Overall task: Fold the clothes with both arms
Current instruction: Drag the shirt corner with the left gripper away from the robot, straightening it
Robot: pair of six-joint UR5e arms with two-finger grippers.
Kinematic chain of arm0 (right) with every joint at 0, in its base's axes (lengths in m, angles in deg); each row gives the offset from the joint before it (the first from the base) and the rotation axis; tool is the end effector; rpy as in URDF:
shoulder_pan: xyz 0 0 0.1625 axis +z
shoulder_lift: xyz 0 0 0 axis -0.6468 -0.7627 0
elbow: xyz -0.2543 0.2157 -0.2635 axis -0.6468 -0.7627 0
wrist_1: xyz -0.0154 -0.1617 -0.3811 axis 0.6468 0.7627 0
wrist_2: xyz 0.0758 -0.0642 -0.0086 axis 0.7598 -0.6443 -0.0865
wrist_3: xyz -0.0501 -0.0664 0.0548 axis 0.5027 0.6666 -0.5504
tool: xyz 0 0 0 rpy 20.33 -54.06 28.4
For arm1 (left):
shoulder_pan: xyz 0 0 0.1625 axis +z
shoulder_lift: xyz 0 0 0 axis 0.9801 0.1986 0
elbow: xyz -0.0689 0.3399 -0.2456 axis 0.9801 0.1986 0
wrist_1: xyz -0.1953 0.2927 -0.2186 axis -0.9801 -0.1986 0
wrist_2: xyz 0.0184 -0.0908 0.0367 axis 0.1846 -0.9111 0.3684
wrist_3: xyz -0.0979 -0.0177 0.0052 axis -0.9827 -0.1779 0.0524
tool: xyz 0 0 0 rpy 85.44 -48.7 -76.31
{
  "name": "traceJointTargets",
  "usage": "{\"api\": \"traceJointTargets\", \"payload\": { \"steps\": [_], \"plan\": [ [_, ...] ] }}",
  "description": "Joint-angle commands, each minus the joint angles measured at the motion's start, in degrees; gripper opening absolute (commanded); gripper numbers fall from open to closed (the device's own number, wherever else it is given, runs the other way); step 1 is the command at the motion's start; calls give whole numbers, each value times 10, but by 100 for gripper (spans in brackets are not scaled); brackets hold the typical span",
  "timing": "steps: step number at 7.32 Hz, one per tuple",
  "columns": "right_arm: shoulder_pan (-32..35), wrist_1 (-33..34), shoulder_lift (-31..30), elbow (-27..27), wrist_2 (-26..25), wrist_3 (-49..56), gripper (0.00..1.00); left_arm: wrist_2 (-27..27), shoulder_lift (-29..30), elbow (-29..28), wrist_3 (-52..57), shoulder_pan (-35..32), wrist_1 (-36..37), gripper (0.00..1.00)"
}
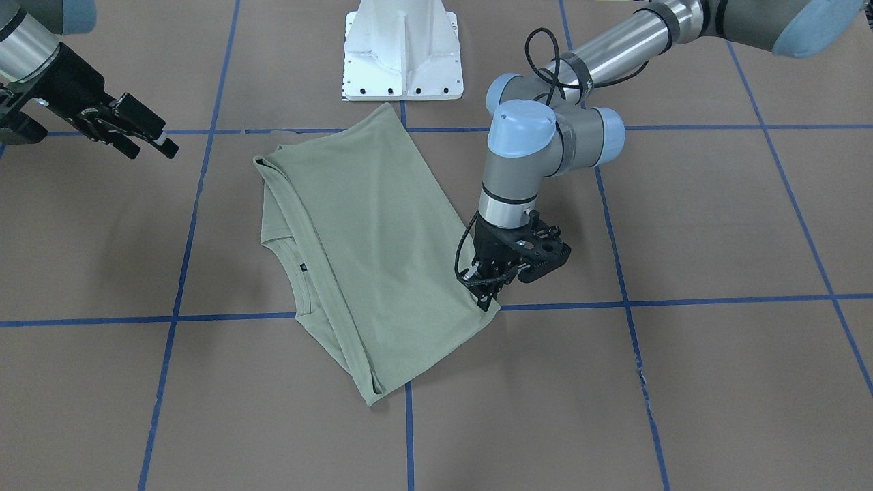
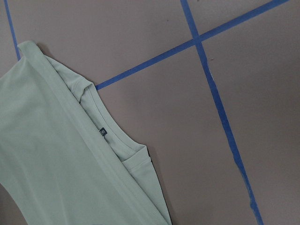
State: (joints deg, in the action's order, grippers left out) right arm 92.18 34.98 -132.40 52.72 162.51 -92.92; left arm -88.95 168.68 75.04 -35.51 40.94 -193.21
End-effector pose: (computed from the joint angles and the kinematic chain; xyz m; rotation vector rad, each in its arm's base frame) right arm -0.2190 -0.3933 0.3784 -0.0564 -1.1823 0.3592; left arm 0.5315 -0.5728 0.2509 0.2147 0.9658 -0.7194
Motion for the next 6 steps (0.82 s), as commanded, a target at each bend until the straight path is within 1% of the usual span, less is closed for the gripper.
{"api": "traceJointTargets", "payload": {
  "steps": [1, 2, 3, 4, 5, 6],
  "plan": [
    [1, 1, 6, -12, -9, 0, 100, 55, 68, -126, 39, -22, -89, 0],
    [1, 1, 17, -20, -10, 0, 100, 58, 93, -174, 48, -33, -136, 0],
    [1, 1, 22, -23, -10, 0, 100, 71, 112, -207, 67, -39, -171, 0],
    [1, 1, 23, -24, -10, 0, 100, 98, 130, -251, 73, -39, -204, 0],
    [1, 1, 27, -24, -10, 0, 100, 105, 143, -273, 75, -39, -211, 21],
    [1, 1, 27, -24, -10, 0, 100, 107, 143, -277, 115, -39, -219, 99]
  ]
}}
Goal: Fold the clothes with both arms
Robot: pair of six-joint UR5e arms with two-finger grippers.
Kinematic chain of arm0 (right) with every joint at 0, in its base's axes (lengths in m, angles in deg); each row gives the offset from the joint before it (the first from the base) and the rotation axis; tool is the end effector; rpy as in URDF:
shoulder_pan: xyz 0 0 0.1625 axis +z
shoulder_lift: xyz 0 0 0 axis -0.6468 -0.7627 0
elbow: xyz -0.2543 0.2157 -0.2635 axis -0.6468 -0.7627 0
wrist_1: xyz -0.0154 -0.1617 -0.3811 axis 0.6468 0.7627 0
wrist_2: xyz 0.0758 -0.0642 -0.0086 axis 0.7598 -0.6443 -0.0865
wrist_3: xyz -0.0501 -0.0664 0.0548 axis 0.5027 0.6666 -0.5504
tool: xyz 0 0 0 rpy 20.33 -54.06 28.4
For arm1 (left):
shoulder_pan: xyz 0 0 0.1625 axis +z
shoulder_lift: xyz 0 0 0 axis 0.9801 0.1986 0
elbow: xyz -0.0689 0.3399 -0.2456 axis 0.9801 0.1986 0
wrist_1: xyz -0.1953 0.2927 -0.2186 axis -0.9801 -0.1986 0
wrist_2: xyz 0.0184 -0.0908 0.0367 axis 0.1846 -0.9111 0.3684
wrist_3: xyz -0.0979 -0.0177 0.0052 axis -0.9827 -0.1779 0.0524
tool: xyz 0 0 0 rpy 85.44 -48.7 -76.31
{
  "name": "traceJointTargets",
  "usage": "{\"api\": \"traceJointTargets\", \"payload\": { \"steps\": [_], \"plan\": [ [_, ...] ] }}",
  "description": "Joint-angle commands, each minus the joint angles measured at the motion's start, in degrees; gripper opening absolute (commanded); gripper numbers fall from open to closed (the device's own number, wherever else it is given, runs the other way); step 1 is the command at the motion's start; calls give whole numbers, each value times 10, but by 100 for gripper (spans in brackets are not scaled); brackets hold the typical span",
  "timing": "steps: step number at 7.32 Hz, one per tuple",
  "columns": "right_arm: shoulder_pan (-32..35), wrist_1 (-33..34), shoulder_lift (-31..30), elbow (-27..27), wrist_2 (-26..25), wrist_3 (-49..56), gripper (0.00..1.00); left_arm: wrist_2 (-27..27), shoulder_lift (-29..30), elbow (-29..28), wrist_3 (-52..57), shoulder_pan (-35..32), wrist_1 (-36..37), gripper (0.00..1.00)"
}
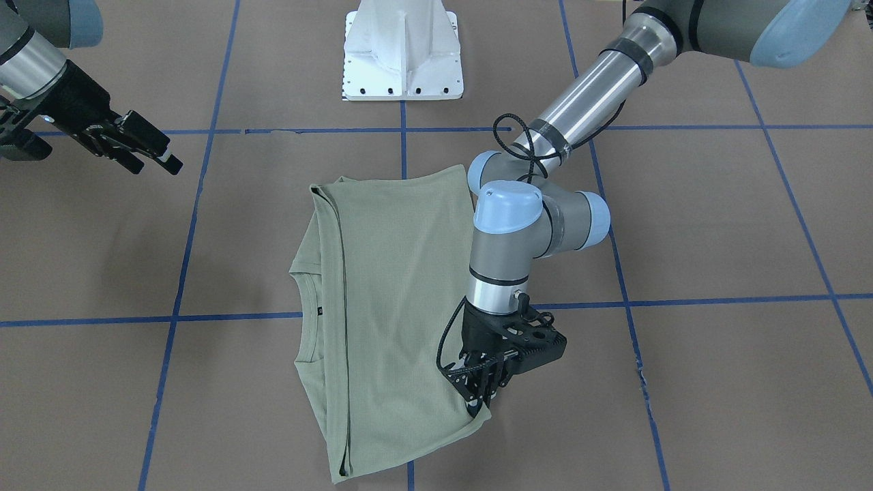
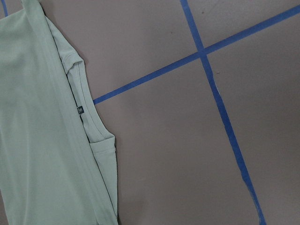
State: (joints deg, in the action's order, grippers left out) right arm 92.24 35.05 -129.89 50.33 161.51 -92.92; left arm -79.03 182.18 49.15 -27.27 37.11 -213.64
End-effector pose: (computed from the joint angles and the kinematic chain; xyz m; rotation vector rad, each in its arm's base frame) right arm -0.2293 -0.4094 0.3790 -0.0405 -1.1782 0.3699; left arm 0.5499 -0.6811 0.2323 0.5151 1.0152 -0.7223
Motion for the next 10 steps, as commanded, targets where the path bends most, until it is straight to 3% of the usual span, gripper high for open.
{"api": "traceJointTargets", "payload": {
  "steps": [1, 3, 4, 5, 7, 9, 10],
  "plan": [
    [0, 0, 1, 0, 0, 0, 100, 12, 8, -19, 45, 0, -16, 100],
    [-9, 1, 1, -2, -12, 0, 100, -2, 9, -2, 54, -19, -20, 100],
    [-30, 7, 3, -6, -38, 1, 100, -75, 0, 25, 65, -36, -8, 100],
    [-53, 50, 30, -6, -67, 3, 100, -143, -40, 86, 67, -41, 27, 100],
    [-89, 210, 130, -6, -104, 63, 100, -163, -166, 296, 94, -39, 121, 100],
    [-143, 398, 263, -31, -173, 145, 100, -205, -241, 429, 105, -33, 173, 100],
    [-163, 419, 306, -71, -193, 159, 100, -207, -270, 478, 105, -13, 188, 100]
  ]
}}
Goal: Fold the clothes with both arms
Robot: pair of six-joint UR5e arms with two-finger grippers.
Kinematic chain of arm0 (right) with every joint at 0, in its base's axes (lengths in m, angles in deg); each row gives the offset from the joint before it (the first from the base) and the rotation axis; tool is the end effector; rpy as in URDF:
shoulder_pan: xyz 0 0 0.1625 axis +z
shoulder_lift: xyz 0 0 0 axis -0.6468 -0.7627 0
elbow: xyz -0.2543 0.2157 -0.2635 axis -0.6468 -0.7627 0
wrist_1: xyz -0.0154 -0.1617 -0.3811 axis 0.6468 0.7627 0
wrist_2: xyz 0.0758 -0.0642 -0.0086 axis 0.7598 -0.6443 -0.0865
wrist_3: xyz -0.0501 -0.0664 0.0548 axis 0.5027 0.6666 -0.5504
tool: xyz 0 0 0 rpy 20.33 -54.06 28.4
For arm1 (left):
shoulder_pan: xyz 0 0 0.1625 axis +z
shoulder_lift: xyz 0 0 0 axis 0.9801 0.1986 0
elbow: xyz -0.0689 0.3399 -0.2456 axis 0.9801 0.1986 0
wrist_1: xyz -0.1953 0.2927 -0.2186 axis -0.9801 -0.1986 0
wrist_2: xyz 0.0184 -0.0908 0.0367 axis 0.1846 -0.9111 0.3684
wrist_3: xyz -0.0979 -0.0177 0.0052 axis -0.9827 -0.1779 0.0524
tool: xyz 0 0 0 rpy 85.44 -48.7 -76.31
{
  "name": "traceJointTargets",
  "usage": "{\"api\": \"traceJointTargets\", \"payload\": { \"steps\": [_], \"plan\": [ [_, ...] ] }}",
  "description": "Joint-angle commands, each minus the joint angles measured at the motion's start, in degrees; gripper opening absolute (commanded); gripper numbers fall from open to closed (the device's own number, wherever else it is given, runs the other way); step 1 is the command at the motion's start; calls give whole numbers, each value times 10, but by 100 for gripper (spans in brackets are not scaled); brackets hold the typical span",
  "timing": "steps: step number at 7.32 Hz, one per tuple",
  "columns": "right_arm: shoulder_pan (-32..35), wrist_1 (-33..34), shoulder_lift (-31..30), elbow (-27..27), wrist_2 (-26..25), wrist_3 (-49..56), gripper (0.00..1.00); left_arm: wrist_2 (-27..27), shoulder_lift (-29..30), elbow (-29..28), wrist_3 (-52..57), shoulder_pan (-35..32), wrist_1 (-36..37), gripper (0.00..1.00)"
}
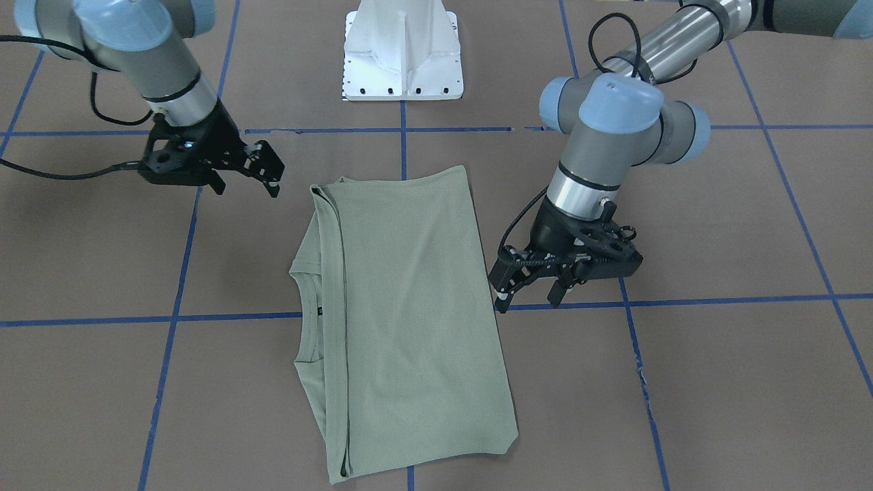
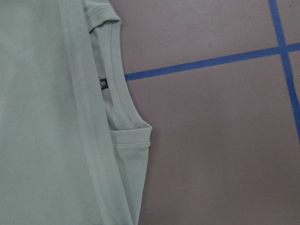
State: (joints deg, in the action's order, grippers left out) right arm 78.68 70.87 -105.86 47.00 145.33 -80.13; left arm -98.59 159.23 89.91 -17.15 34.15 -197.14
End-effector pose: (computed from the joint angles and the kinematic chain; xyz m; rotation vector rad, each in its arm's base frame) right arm -0.3921 -0.4332 0.2729 0.0520 -0.8588 0.1823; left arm 0.4127 -0.5621 0.2403 0.3529 1.0926 -0.4174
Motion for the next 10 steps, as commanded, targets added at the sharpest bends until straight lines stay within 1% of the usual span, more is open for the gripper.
{"api": "traceJointTargets", "payload": {
  "steps": [1, 2, 3, 4, 6, 8, 10],
  "plan": [
    [-57, 61, 109, -95, -65, 51, 100, -11, -50, 104, 4, 31, 56, 100],
    [-78, 62, 143, -142, -90, 103, 100, -12, -51, 114, 4, 36, 65, 100],
    [-93, 62, 141, -148, -90, 129, 100, -12, -53, 114, 4, 37, 64, 100],
    [-109, 62, 141, -170, -95, 153, 100, -12, -53, 113, 4, 39, 65, 100],
    [-116, 63, 136, -182, -91, 173, 100, -12, -54, 110, -1, 51, 63, 100],
    [-116, 99, 139, -184, -88, 191, 100, -12, -53, 109, -3, 52, 61, 100],
    [-115, 107, 135, -187, -86, 192, 100, -12, -53, 105, -5, 55, 59, 100]
  ]
}}
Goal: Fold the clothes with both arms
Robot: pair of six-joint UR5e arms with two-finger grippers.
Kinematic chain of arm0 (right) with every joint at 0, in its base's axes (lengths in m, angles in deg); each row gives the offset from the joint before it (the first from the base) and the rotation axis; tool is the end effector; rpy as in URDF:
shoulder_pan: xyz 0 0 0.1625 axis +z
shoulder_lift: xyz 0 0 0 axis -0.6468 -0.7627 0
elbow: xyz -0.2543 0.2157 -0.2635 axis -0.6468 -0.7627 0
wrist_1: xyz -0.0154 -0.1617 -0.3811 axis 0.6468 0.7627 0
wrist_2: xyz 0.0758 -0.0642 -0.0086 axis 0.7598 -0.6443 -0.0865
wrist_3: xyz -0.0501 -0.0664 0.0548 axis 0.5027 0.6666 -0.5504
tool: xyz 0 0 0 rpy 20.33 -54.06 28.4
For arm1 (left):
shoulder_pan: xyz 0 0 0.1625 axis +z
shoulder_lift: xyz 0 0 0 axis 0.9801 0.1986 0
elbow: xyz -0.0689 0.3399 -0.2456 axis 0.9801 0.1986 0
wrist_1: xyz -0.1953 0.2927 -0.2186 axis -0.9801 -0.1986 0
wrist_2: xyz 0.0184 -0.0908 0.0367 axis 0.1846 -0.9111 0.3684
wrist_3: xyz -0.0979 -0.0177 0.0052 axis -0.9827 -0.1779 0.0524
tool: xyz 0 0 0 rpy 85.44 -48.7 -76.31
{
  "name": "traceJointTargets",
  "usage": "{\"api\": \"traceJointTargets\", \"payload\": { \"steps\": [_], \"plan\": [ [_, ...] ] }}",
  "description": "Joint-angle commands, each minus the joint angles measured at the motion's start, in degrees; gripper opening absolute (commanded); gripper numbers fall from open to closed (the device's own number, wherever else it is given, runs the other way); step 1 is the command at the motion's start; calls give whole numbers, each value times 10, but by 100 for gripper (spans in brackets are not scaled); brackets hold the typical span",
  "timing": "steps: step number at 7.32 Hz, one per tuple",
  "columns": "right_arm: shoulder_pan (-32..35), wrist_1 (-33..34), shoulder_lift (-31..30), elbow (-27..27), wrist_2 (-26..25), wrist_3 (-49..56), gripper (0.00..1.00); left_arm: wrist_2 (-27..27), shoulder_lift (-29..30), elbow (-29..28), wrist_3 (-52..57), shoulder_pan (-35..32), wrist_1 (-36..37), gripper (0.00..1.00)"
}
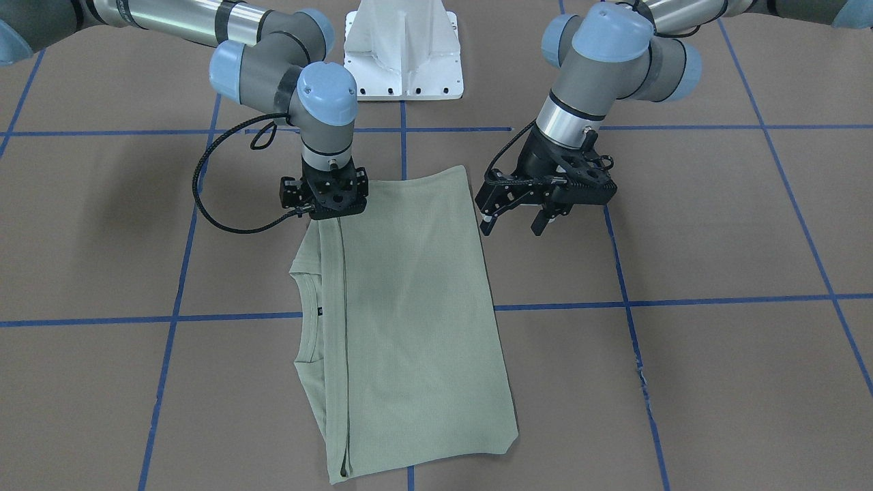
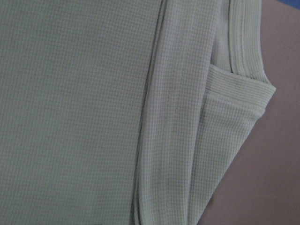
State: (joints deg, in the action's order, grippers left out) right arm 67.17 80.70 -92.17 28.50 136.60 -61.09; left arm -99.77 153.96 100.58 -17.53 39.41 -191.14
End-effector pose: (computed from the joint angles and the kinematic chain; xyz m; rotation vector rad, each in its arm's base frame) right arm -0.5622 -0.4089 0.2860 0.0939 -0.5711 -0.2345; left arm 0.4203 -0.4850 0.2327 0.2759 1.1026 -0.3322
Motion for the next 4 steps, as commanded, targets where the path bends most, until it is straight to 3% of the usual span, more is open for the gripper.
{"api": "traceJointTargets", "payload": {
  "steps": [1, 4],
  "plan": [
    [0, 15, -2, -2, 3, 7, 100, 0, -1, -2, -1, 4, -2, 100],
    [7, 34, -4, -1, 7, 17, 100, 0, 0, -2, -6, 4, -3, 100]
  ]
}}
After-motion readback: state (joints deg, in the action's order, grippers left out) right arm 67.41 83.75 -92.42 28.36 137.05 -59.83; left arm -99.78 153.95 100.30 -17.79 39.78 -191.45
